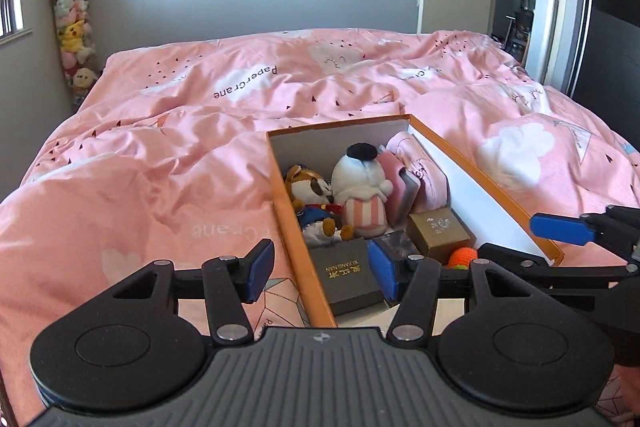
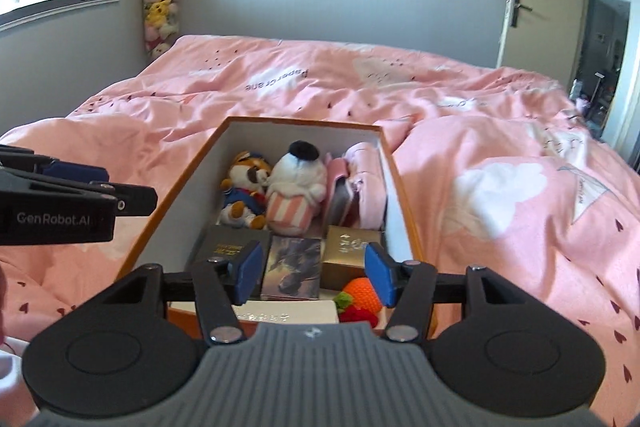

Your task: Organize objects

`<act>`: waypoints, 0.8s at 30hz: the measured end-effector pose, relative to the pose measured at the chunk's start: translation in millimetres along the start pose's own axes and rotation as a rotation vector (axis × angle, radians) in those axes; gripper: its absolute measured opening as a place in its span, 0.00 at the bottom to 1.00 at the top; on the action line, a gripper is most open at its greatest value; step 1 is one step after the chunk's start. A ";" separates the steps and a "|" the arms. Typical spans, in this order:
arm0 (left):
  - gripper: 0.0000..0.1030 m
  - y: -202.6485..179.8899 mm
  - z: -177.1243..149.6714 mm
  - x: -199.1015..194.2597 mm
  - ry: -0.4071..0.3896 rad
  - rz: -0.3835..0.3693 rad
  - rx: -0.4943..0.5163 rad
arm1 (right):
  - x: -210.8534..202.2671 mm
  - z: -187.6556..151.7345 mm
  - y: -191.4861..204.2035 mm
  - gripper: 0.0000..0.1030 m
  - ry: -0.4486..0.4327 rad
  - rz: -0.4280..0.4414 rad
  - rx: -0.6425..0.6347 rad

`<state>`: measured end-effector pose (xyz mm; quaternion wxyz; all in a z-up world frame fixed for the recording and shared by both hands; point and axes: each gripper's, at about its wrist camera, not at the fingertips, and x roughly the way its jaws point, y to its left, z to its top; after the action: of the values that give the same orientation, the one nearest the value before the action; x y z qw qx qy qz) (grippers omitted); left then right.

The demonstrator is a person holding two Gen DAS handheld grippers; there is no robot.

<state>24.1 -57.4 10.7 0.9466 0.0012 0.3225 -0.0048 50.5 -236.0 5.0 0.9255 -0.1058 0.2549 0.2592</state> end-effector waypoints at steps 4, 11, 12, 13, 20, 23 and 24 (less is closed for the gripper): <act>0.64 2.8 -8.1 3.9 0.008 0.029 -0.032 | -3.9 -6.4 -3.3 0.62 -0.037 -0.015 0.021; 0.69 0.5 -21.0 7.0 0.028 0.080 -0.019 | 0.1 -19.8 -1.5 0.65 -0.027 -0.012 0.035; 0.69 0.5 -21.5 8.4 0.038 0.081 -0.018 | 0.4 -20.9 -1.4 0.65 -0.028 -0.012 0.035; 0.69 0.3 -22.0 9.1 0.044 0.085 -0.019 | 1.3 -21.9 -0.9 0.66 -0.030 -0.009 0.034; 0.69 -1.6 -26.2 10.8 0.061 0.096 -0.019 | 5.9 -27.0 -1.2 0.66 -0.014 0.004 0.046; 0.69 -1.7 -27.7 12.8 0.078 0.099 -0.021 | 6.6 -28.3 0.7 0.66 -0.010 0.006 0.037; 0.69 -1.9 -28.1 13.4 0.083 0.097 -0.020 | 7.1 -28.6 1.4 0.66 -0.008 0.007 0.034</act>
<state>17.6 -59.2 -19.7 0.9314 0.0077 0.3612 0.0445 43.0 -241.2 -23.0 0.9273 -0.0882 0.2558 0.2587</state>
